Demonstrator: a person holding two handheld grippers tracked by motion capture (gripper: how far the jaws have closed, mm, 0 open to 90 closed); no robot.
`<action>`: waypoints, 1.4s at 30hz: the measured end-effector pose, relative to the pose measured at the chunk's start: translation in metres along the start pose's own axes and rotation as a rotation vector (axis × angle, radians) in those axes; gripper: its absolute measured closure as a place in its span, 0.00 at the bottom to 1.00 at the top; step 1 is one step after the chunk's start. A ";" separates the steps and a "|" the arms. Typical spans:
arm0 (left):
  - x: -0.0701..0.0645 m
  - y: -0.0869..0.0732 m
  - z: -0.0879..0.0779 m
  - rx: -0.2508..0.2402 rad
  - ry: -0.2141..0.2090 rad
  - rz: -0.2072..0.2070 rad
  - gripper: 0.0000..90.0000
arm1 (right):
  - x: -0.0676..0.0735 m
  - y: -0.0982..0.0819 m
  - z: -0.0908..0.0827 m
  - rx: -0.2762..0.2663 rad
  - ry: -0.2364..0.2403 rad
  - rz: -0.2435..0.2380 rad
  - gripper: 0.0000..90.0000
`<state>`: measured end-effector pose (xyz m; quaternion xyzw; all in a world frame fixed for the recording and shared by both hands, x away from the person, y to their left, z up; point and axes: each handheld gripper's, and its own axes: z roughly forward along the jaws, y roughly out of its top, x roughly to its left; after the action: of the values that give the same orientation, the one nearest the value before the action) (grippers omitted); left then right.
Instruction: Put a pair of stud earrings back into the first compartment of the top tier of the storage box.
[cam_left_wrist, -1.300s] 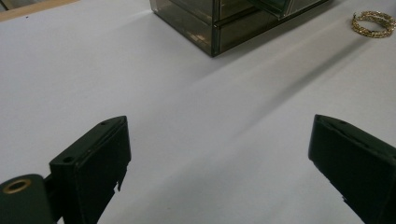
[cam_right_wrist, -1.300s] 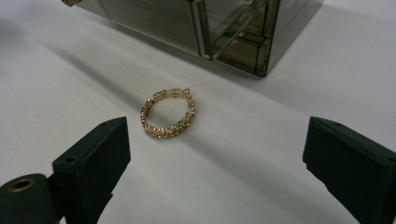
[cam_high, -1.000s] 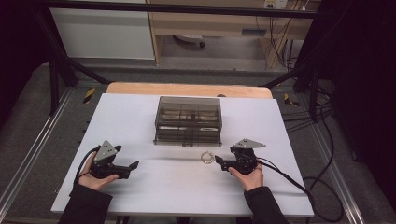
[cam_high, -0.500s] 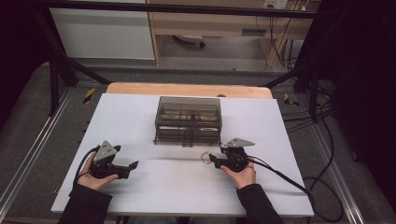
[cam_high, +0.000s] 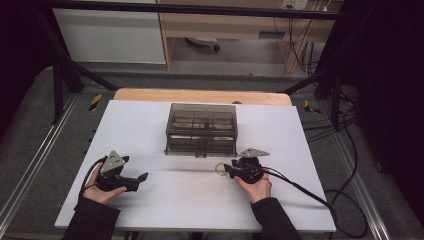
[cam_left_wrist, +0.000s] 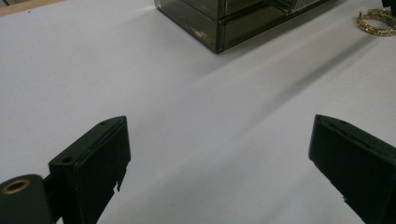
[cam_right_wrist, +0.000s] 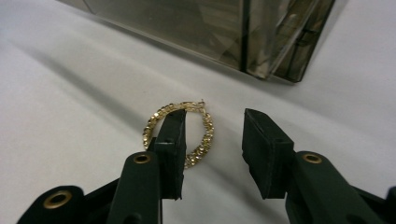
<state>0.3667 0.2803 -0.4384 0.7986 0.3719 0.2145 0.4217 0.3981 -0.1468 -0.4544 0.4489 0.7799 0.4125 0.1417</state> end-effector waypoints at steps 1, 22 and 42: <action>0.000 0.000 0.000 0.000 0.000 0.000 0.06 | 0.000 0.000 0.000 0.000 -0.001 0.000 0.69; 0.000 0.000 0.000 0.002 0.001 0.003 0.06 | 0.000 -0.001 0.003 0.031 0.016 0.044 0.82; 0.000 0.000 0.000 0.004 0.003 0.003 0.06 | -0.001 0.000 0.002 0.048 0.033 0.066 0.95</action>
<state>0.3667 0.2802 -0.4388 0.7998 0.3715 0.2156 0.4193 0.3997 -0.1462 -0.4558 0.4708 0.7766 0.4055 0.1043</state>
